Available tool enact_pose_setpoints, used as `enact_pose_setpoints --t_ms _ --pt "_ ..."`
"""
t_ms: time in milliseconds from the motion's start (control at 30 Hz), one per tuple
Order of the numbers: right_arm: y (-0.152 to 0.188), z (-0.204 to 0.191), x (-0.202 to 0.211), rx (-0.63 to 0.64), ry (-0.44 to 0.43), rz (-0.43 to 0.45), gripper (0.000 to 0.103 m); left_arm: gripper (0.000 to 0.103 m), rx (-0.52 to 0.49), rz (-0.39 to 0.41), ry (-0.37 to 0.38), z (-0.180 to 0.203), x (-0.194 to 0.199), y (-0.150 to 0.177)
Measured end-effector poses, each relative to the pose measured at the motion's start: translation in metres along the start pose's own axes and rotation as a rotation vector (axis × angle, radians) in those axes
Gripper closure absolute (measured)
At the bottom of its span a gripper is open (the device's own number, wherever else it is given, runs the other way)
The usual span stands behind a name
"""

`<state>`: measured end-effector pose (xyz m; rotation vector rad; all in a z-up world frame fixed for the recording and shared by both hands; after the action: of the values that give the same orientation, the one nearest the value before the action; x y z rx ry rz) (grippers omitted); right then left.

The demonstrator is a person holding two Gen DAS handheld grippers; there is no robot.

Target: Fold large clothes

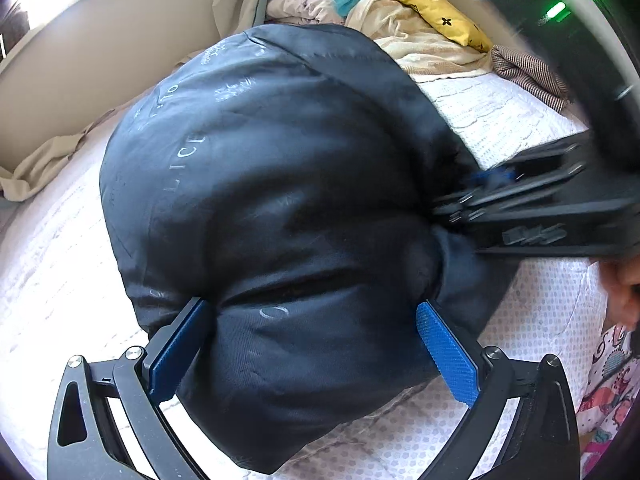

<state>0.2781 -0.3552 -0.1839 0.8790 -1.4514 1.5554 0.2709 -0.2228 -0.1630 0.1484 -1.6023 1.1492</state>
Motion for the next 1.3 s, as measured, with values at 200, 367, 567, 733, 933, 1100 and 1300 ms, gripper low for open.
enact_pose_setpoints --t_ms 200,367,567,733,933,1100,1300 --pt "-0.017 0.037 0.057 -0.189 -0.189 0.131 0.024 0.0 0.017 0.003 0.008 -0.002 -0.001 -0.003" --pt "-0.033 0.057 0.06 -0.317 -0.293 0.141 0.018 0.0 0.02 0.007 0.006 -0.001 0.0 -0.005" --pt "-0.042 0.045 0.036 -0.335 -0.36 0.043 0.014 0.0 0.028 0.022 0.021 -0.001 0.003 -0.003" --pt "-0.044 0.037 0.008 -0.316 -0.344 -0.036 0.011 0.0 0.04 0.029 0.036 -0.003 0.008 -0.003" --pt "-0.036 0.029 -0.017 -0.3 -0.369 -0.104 0.007 0.001 0.15 0.049 0.129 -0.012 0.031 -0.008" --pt "-0.038 0.032 -0.011 -0.282 -0.313 -0.087 0.006 0.001 0.331 0.078 0.229 -0.049 0.061 -0.01" --pt "-0.046 0.032 0.018 -0.146 -0.069 0.064 0.001 0.001 0.456 0.056 0.231 -0.109 0.068 -0.009"
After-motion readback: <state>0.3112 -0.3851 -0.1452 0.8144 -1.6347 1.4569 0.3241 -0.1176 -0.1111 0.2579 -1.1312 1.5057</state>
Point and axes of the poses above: each gripper's, at about its wrist camera, not at the fingertips, and x roughly against the way its jaws point, z to its right, y to its underside, the point moved 10 cm from there along -x, roughly the way its jaws point, and after that the axes turned 13 degrees about y, right-handed, at the moved point
